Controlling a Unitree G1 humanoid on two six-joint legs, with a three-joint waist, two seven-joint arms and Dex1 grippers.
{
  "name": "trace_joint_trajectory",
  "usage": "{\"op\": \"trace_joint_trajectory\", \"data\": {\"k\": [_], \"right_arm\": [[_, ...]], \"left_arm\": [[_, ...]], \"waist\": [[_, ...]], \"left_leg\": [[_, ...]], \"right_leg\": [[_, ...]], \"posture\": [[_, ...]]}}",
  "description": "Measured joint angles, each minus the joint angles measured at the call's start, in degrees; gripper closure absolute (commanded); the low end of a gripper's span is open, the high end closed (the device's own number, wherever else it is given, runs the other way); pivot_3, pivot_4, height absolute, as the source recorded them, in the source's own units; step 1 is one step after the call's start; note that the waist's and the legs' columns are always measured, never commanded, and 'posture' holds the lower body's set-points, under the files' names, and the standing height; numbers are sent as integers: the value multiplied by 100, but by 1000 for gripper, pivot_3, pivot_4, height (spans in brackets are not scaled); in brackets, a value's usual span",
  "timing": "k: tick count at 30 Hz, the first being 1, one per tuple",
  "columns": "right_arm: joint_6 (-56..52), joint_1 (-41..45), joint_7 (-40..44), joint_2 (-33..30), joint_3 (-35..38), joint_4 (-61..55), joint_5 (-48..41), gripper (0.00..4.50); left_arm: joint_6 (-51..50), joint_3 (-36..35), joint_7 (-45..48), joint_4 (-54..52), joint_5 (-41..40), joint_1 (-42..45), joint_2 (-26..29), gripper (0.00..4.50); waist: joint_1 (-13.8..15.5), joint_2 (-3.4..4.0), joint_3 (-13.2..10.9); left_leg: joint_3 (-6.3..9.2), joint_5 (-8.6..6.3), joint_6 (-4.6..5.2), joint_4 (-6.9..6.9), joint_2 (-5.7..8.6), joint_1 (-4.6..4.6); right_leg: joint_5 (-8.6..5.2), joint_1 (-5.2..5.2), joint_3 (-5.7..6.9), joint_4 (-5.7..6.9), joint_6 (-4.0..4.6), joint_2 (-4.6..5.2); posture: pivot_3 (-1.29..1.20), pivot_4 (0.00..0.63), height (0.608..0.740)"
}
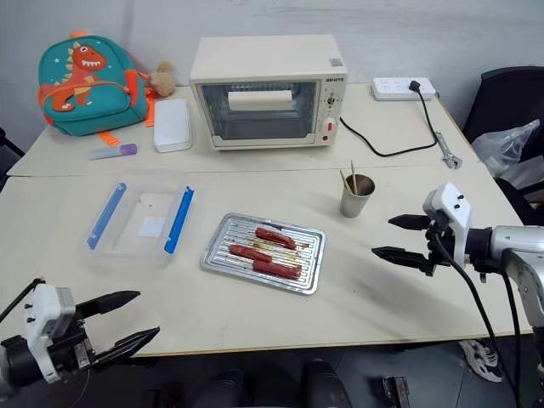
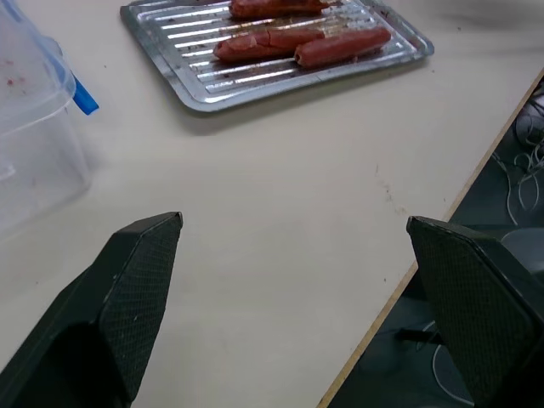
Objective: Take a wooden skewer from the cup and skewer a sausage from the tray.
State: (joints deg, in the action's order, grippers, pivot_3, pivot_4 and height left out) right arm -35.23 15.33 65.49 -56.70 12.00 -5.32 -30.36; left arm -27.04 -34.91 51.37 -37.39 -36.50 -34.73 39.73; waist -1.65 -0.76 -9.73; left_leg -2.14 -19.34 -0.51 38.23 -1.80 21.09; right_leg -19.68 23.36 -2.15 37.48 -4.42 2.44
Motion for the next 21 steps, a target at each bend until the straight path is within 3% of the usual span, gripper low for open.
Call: {"op": "trace_joint_trajectory", "data": {"k": [21], "right_arm": [[-269,-342,-369,119,32,-501,-215,0]], "left_arm": [[24,187,-50,194,60,134,-50,16]], "waist": [[1,0,0]], "left_leg": [[1,0,0,-2,0,0]], "right_leg": [[0,0,1,0,0,2]], "posture": [[0,150,740]]}}
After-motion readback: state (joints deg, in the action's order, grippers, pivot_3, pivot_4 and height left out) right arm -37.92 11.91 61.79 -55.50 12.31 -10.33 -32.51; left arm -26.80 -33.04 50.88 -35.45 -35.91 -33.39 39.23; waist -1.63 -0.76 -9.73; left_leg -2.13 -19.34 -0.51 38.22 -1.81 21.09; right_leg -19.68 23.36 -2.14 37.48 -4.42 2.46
